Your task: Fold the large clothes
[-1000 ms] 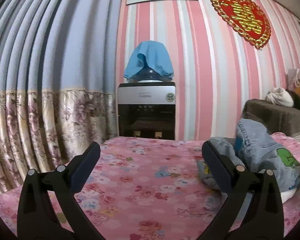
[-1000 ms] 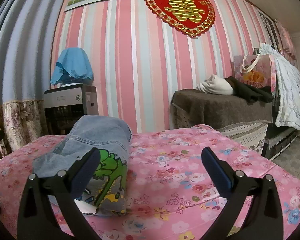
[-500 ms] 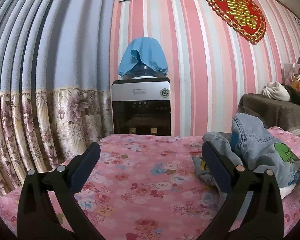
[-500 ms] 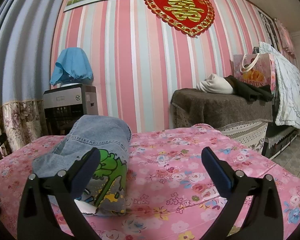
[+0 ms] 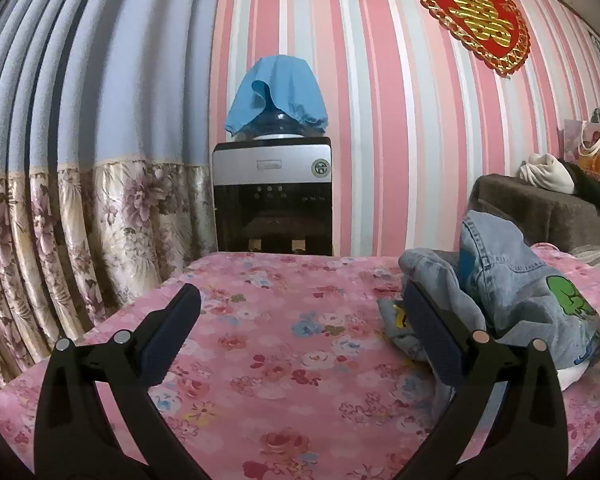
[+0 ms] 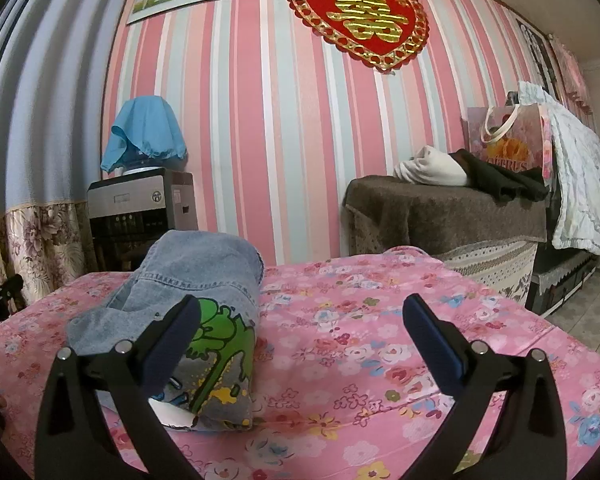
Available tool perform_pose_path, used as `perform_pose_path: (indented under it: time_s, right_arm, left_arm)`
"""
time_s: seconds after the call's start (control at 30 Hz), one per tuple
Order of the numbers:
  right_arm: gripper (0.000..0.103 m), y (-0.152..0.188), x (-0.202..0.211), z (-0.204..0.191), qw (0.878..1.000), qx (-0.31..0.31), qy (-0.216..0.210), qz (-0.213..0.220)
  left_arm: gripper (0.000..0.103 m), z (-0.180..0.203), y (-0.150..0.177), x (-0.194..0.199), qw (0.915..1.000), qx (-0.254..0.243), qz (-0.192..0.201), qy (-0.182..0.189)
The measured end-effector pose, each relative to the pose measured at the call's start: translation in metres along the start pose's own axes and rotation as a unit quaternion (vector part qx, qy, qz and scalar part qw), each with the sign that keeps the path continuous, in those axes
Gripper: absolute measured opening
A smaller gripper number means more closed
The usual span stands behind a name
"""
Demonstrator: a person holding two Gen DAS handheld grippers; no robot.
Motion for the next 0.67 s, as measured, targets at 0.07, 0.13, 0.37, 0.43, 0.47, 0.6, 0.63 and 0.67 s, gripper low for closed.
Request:
perform_pose_path:
  time_s: [0.07,0.13,0.37,0.43,0.47,0.6,0.63,0.67]
  right_arm:
    - [0.101,0.0,-0.0013,-0.0007,1.0,0.0,-0.001,-0.003]
    - [0.101,0.0001,-0.0005,-0.0025,1.0,0.001,-0.001,-0.002]
    - [0.101,-0.0002,-0.0004,-0.0033,1.0,0.001,-0.001,-0.003]
    - [0.101,0.0002,-0.0001,-0.0043,1.0,0.001,-0.001,-0.004]
    - [0.101,0.0004,0.0008,-0.005,1.0,0.001,-0.001,-0.003]
    - [0.101,0.0,-0.0005,-0.0048,1.0,0.001,-0.001,-0.003]
    - [0.101,0.0,-0.0003,-0.0049,1.0,0.001,-0.001,-0.003]
    - [0.101,-0.0001,-0.0004,-0.0049,1.0,0.001,-0.001,-0.003]
  left_arm:
    - [0.1,0.0014,0.001,-0.002,0.9999,0.002,-0.006,0.013]
    - [0.1,0.002,0.0019,-0.0042,0.9998,0.002,-0.011,0.014]
    - [0.1,0.0045,0.0042,-0.008,0.9995,-0.001,-0.021,0.021]
    - [0.1,0.0079,0.0051,-0.0092,0.9991,-0.005,-0.026,0.034]
    - [0.1,0.0086,0.0052,-0.009,0.9991,-0.007,-0.025,0.032]
    - [0.1,0.0102,0.0056,-0.0092,0.9991,-0.009,-0.026,0.031]
    - [0.1,0.01,0.0055,-0.0091,0.9992,-0.009,-0.026,0.03]
    - [0.1,0.0099,0.0057,-0.0088,0.9993,-0.009,-0.024,0.027]
Point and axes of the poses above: each gripper's, at about its wrist camera, not at the fingertips, and x roughly against the way its jaws point, z to its right, y to its underside, the point moved 5 cm from there along -x, roughly the way its jaws point, and after that the axes turned 1 degree about -y, right-handed, at the moved point
